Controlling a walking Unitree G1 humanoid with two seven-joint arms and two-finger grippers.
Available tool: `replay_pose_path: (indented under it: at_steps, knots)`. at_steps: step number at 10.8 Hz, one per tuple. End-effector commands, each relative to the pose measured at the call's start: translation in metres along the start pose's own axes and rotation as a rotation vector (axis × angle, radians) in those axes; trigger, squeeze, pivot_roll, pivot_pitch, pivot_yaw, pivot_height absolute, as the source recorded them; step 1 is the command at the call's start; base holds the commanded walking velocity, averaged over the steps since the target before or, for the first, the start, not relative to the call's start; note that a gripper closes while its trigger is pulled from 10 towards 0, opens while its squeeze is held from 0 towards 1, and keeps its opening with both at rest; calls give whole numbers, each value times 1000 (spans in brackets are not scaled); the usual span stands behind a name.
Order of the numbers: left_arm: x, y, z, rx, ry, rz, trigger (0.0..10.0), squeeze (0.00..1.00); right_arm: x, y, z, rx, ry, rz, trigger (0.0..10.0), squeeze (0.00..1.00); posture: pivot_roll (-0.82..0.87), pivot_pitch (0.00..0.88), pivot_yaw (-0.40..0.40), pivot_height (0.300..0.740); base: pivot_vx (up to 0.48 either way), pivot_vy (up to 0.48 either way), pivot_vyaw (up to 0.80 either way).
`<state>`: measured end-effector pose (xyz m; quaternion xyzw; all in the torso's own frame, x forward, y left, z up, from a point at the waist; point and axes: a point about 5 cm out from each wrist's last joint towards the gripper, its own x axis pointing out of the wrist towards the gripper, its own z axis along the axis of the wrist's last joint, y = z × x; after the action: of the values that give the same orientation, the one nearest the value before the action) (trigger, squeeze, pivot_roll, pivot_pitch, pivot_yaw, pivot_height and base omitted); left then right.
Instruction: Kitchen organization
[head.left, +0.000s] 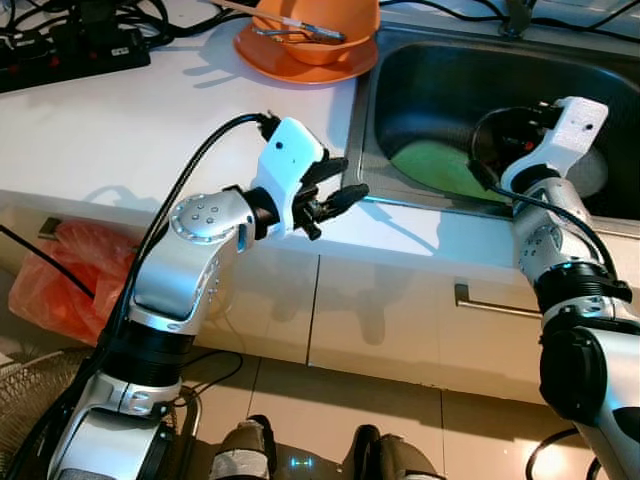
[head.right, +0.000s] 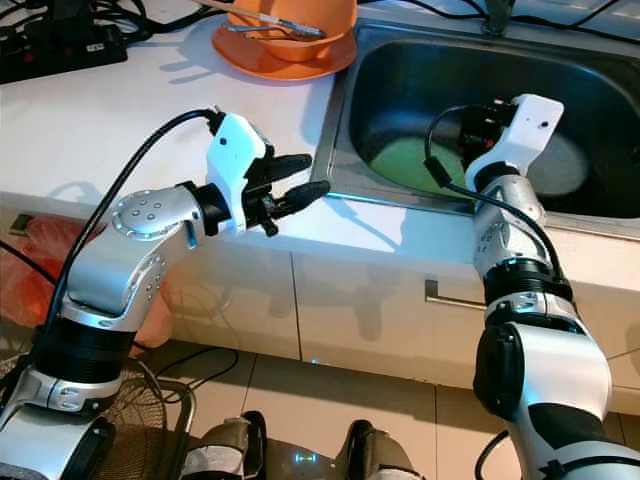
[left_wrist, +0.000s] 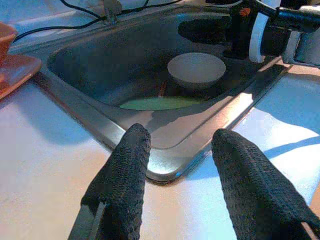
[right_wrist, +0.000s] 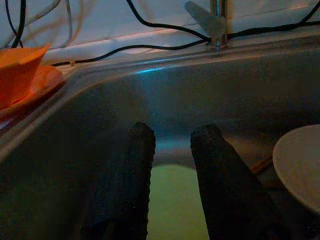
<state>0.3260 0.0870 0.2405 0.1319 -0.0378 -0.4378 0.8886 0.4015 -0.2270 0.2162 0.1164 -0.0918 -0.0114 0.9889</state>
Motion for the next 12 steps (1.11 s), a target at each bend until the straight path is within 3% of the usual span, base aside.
replay_pose_path:
  at_steps: [1, 3, 4, 7, 8, 12]
  knots:
    - [-1, -4, -1, 0, 2, -10, 10000, 0, -2, -3, 1, -13, -18, -7, 10000, 0, 231, 218, -46, 740, 0, 0, 0]
    - [0, 1, -1, 7, -36, 73, 10000, 0, -2, 12, 7, 49, -82, 51, 10000, 0, 228, 220, -46, 740, 0, 0, 0]
    - [1, 8, -3, 6, -69, 184, 10000, 0, -4, 28, 17, 60, -164, 114, 10000, 0, 218, 221, -47, 740, 0, 0, 0]
    - [2, 9, -6, -15, -116, 309, 10000, 0, -17, 44, 30, 20, -243, 177, 10000, 0, 203, 224, -54, 740, 0, 0, 0]
    - [2, 12, -7, -12, -137, 373, 10000, 0, -25, 47, 28, -17, -251, 191, 10000, 0, 199, 223, -55, 740, 0, 0, 0]
    - [-2, 15, -15, -37, -249, 616, 10000, 0, -57, 48, 0, -14, -243, 148, 10000, 0, 182, 215, -46, 740, 0, 0, 0]
